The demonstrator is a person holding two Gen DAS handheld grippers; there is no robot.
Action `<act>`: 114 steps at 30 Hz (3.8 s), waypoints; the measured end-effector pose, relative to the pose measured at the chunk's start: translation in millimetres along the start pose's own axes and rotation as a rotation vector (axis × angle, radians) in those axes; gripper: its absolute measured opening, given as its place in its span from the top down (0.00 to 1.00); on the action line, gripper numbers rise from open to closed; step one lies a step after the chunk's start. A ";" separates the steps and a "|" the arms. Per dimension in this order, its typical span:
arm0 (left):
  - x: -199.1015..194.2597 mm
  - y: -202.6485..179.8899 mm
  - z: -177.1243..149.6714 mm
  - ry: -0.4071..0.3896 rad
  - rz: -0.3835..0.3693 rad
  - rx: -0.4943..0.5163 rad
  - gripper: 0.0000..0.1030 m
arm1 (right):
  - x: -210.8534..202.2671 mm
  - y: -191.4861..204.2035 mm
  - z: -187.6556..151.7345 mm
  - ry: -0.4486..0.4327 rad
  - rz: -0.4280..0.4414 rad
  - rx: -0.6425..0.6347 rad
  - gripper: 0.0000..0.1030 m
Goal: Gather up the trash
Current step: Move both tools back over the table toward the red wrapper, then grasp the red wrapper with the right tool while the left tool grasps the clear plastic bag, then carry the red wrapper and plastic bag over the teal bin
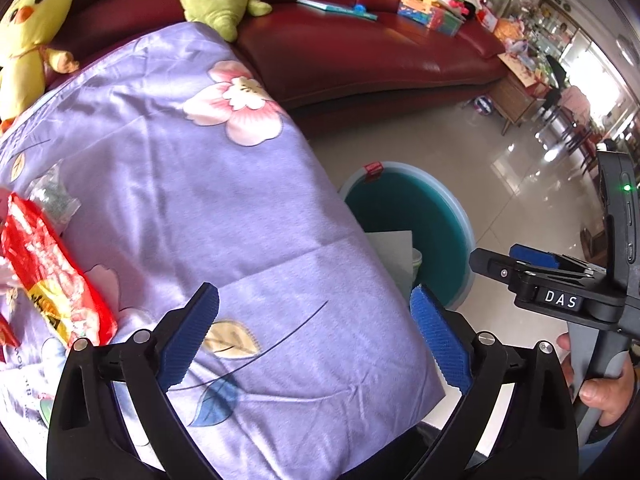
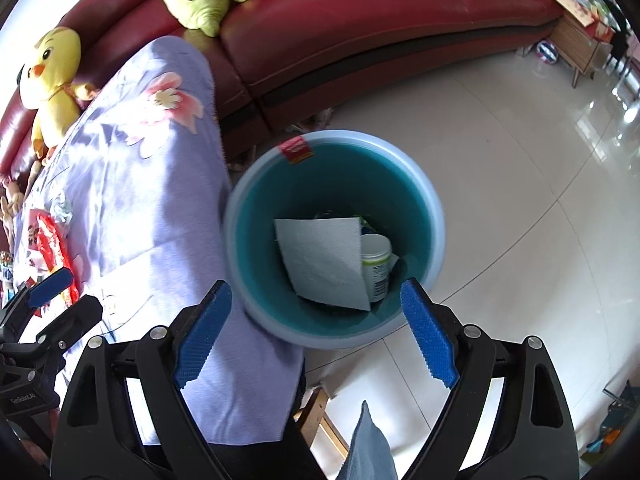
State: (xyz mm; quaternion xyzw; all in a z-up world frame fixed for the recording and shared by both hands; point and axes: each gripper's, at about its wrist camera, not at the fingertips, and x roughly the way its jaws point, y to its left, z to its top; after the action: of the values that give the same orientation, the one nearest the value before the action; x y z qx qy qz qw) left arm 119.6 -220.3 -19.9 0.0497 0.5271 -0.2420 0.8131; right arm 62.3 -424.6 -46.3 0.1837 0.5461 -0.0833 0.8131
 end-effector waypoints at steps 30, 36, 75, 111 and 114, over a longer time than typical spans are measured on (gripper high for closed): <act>-112.0 253.1 -110.0 -0.195 0.223 -0.363 0.06 | 24.4 292.9 -35.2 0.056 0.086 -0.508 0.20; -119.2 303.5 -121.3 -0.201 0.262 -0.458 0.06 | 46.0 339.5 -31.6 0.098 0.118 -0.591 0.20; -72.0 358.0 -42.9 -0.070 0.198 -0.227 0.56 | 73.8 379.2 -25.0 0.164 0.183 -0.600 0.79; -61.0 99.4 19.8 -0.117 0.000 -0.078 0.76 | -32.5 56.3 25.5 -0.126 0.178 -0.033 0.77; -41.6 56.9 30.0 -0.089 -0.013 -0.020 0.76 | -40.2 14.3 22.4 -0.151 0.154 0.025 0.77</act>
State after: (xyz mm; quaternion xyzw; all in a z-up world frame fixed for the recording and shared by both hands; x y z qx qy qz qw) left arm 156.4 -166.2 20.0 0.0271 0.4932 -0.2440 0.8346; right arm 70.7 -422.8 1.1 0.2286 0.4663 -0.0410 0.8536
